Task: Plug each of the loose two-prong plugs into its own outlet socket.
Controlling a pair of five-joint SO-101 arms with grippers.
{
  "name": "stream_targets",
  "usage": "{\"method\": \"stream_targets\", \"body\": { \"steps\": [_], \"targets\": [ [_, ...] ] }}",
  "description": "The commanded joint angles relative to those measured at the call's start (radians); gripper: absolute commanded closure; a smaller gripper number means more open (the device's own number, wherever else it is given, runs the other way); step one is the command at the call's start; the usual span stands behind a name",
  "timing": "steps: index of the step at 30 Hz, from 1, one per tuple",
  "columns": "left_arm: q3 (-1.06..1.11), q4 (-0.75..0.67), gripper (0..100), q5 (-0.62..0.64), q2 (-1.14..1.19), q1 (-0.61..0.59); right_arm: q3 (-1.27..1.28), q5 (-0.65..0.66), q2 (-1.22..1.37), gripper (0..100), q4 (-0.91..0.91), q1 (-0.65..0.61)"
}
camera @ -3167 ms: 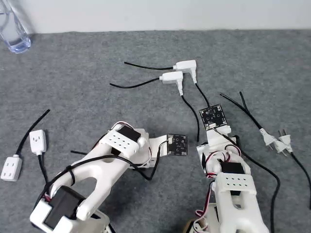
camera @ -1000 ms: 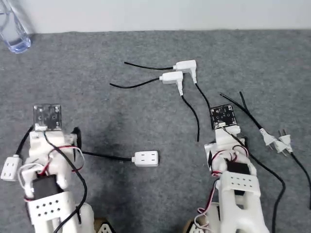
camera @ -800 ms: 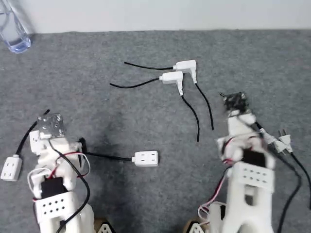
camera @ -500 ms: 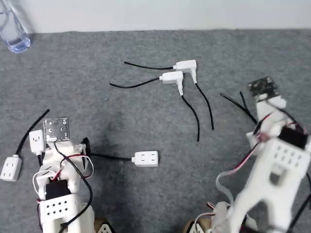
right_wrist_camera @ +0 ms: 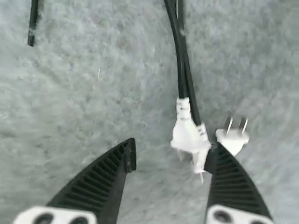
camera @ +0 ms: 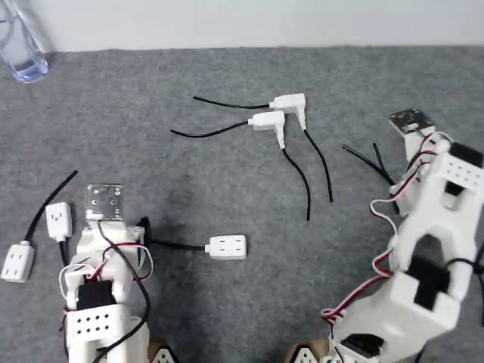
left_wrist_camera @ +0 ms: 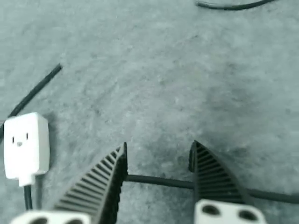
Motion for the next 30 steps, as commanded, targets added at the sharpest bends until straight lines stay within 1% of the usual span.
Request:
{"method": "stream_targets", "body": {
  "steps": [1, 10, 16, 18, 21, 22, 24, 26, 30],
  "targets": [
    [-0.007, -0.026, 80, -0.021, -0.011, 0.02, -0.094, 0.028, 0.033, 81.5, -0.025, -0.025],
    [-0.005, -0.032, 80, -0.025, -0.011, 0.02, -0.11, 0.031, 0.196, 81.6, -0.154, -0.041],
    [-0.004, -0.043, 80, -0.025, -0.008, 0.02, -0.112, 0.094, 0.237, 81.8, -0.183, -0.03],
    [-0.004, -0.043, 80, -0.025, -0.008, 0.02, -0.112, 0.094, 0.237, 85.7, -0.183, -0.024],
    [-0.004, -0.043, 80, -0.025, -0.006, 0.02, -0.112, 0.094, 0.237, 98.7, -0.183, -0.016],
    [-0.004, -0.043, 80, -0.025, -0.006, 0.02, -0.112, 0.094, 0.237, 99.5, -0.182, -0.01],
    [-0.004, -0.044, 80, -0.025, -0.006, 0.02, -0.112, 0.094, 0.237, 96.9, -0.182, -0.007],
    [-0.004, -0.044, 80, -0.026, -0.006, 0.021, -0.112, 0.094, 0.236, 99.4, -0.174, -0.004],
    [-0.004, -0.044, 80, -0.026, -0.006, 0.021, -0.112, 0.089, 0.197, 99.1, -0.137, -0.001]
  ]
}}
